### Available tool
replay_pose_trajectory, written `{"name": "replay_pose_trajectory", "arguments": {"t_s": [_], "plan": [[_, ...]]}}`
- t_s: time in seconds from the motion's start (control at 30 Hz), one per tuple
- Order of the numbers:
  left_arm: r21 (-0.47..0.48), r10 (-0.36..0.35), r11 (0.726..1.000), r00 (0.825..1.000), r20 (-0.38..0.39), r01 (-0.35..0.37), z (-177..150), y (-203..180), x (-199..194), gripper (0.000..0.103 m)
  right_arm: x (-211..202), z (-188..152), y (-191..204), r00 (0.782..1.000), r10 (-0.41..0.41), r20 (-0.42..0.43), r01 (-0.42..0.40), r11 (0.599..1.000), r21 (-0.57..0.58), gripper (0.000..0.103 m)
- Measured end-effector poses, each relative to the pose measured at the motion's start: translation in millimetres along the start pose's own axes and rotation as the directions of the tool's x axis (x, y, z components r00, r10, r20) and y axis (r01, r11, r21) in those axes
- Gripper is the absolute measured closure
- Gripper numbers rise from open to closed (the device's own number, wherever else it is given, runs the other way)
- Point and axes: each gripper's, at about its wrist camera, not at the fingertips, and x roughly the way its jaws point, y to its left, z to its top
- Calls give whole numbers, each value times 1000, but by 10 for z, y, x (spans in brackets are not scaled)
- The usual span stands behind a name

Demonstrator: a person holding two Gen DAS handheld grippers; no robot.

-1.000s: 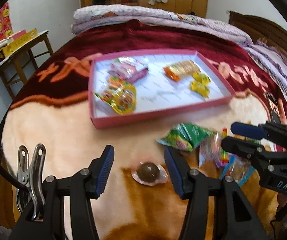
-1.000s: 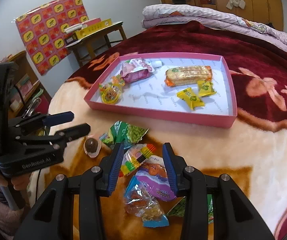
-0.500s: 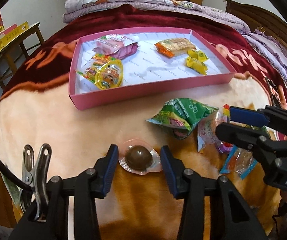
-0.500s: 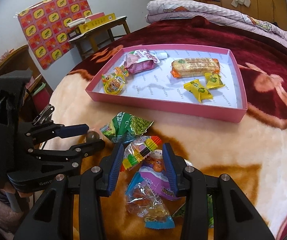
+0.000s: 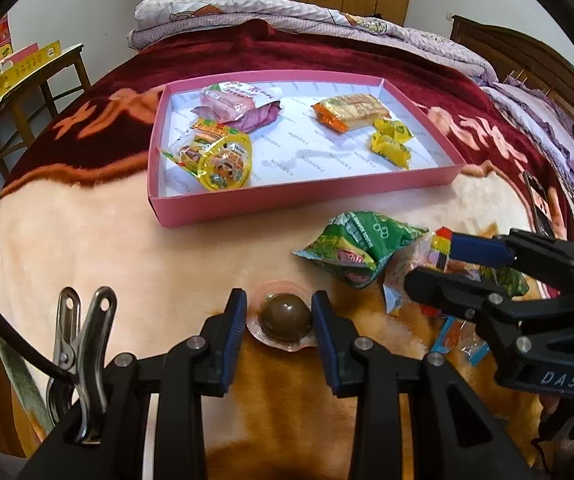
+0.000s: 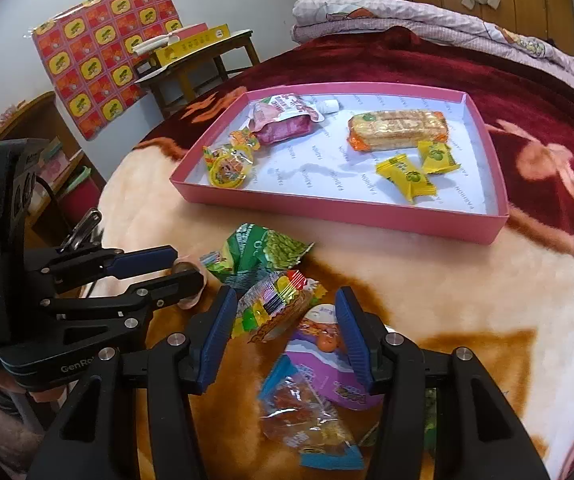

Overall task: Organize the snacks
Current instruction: 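Grasp the brown chocolate ball with the left gripper while the right gripper grasps the striped candy stick pack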

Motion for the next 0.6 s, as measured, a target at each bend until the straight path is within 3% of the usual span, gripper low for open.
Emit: {"name": "replay_pose_trajectory", "arguments": {"t_s": [0.53,0.6], "plan": [[-33,3,999,999,33,-2,39,96,-104,68,94,-4,152,1000,-29,-1,29,995,-93,50],[-38,2,999,999,37,-1,46,104,-117,68,91,-4,141,999,-37,3,37,995,-93,55]]}}
